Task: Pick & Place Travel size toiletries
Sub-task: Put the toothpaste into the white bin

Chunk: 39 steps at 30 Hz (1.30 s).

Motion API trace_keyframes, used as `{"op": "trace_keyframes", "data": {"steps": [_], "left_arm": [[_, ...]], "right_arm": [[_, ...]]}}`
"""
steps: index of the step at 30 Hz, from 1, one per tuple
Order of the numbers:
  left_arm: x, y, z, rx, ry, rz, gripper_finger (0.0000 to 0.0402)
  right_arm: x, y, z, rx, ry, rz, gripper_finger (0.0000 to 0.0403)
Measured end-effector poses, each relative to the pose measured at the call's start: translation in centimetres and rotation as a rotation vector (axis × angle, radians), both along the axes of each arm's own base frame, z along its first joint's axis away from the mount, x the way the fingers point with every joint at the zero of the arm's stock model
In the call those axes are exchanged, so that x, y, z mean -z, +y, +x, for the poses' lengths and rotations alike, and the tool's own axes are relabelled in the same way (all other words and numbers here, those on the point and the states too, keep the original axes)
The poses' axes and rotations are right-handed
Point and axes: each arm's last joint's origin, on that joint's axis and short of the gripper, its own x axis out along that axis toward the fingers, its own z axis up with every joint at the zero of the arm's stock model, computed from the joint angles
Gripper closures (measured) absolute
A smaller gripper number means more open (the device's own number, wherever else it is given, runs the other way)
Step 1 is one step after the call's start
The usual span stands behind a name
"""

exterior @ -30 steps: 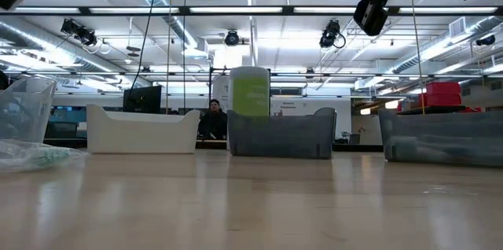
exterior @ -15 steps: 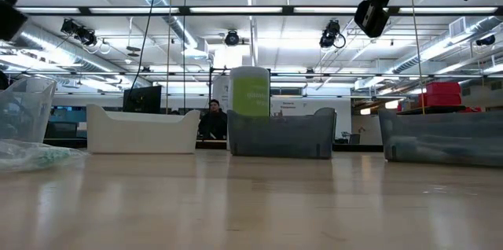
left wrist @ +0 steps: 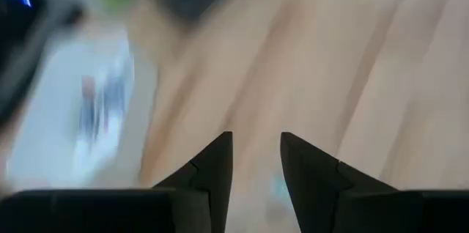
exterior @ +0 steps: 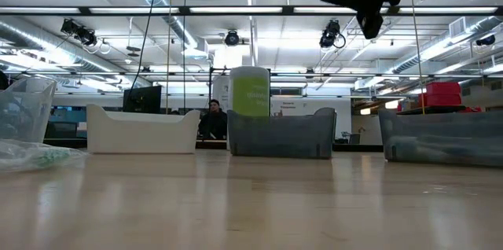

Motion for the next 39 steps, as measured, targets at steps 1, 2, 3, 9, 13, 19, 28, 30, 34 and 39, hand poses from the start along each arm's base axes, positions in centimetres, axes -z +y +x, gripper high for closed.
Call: {"op": "trace_keyframes", "data": {"steps": [1, 2, 3, 9, 13, 19, 28, 30, 34, 39], "left_arm": [[-0.4, -0.1, 0.4, 0.014, -0.066, 0.029, 0.0277], [-0.7, -0.3, 0.8, 0.026, -0.126, 0.053, 0.0277], [-0.8, -0.4, 1.3, 0.036, -0.180, 0.066, 0.0277], [-1.2, -0.6, 3.3, 0.137, -0.199, 0.051, 0.0277], [-1.4, -0.4, 4.7, 0.182, -0.202, -0.014, 0.0277], [0.7, 0.2, 6.7, 0.252, -0.256, 0.045, 0.0277], [4.7, 4.3, 8.5, 0.391, -0.057, -0.049, 0.0293], [5.1, 5.7, 9.3, 0.429, -0.042, -0.062, 0.0300], [5.7, 8.7, 10.8, 0.497, -0.042, -0.092, 0.0317], [6.8, 12.3, 12.1, 0.553, -0.135, -0.197, 0.0339]], "right_arm": [[0.1, -0.1, 0.0, 0.033, 0.007, -0.048, 0.0323], [0.1, -0.2, 0.0, 0.066, 0.011, -0.088, 0.0323], [0.1, -0.5, 0.0, 0.101, 0.014, -0.121, 0.0322], [0.2, -2.0, 0.1, 0.233, 0.042, -0.209, 0.0313], [0.3, -2.8, 0.2, 0.289, 0.050, -0.214, 0.0316], [0.4, -3.8, 0.3, 0.333, 0.067, -0.221, 0.0317], [1.0, -4.3, 0.3, 0.214, 0.120, -0.225, 0.0316], [1.0, -4.4, 0.3, 0.192, 0.125, -0.221, 0.0311], [1.3, -4.4, 0.5, 0.183, 0.139, -0.252, 0.0290], [2.3, -4.3, 1.1, 0.173, 0.192, -0.268, 0.0254]]}}
